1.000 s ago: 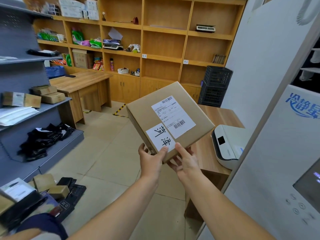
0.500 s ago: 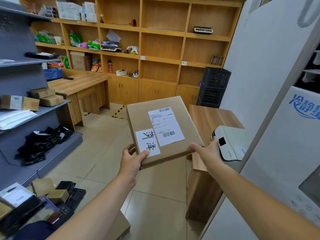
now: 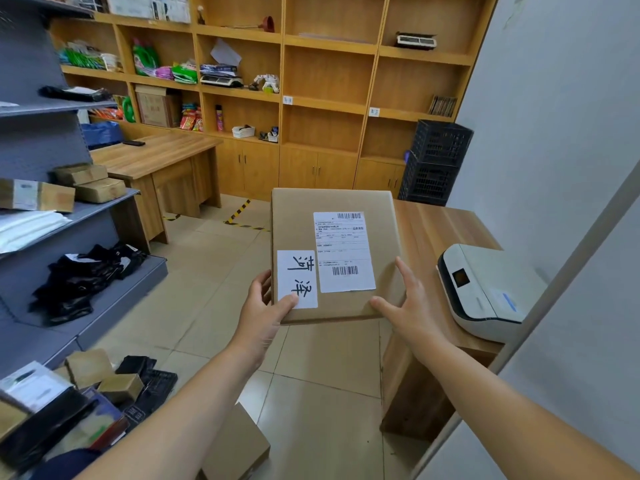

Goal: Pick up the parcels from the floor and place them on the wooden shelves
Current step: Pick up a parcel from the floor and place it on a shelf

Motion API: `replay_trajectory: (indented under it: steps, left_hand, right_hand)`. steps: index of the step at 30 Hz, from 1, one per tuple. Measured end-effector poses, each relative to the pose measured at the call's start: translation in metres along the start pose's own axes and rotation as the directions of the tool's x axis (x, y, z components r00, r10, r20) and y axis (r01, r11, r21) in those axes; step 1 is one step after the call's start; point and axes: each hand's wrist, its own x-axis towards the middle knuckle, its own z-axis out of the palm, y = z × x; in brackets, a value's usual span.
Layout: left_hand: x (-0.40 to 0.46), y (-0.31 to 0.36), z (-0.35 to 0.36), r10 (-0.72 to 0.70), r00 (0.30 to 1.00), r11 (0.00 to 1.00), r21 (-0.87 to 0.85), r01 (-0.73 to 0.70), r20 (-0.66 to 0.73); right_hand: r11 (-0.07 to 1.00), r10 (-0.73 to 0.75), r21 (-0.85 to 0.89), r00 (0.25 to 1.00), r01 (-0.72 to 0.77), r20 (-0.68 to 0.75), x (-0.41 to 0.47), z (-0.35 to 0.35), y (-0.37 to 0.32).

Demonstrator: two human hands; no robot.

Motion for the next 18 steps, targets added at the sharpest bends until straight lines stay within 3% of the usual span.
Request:
replay_trajectory:
  steps: [7,12,18]
  left_hand:
    - [0.049,-0.009,-0.007,0.072,0.997,0.979,0.193,-0.071,-0.001]
    - [0.102,-0.020,-0.004,0.159,0.986,0.901,0.418,-0.121,-0.058]
    - [0.197,-0.048,0.002,0.176,0.982,0.825,0.555,-0.107,-0.074]
  right_hand:
    - [1.000,0.001,0.019,1.000,-0.001,0.000,0.040,0.031,0.012]
    - [0.998,0.031,0.055,0.999,-0.033,0.023,0.100,0.056,0.035]
    - [0.994,0.068,0.074,0.993,-0.075,0.099,0.205,0.089,0.073]
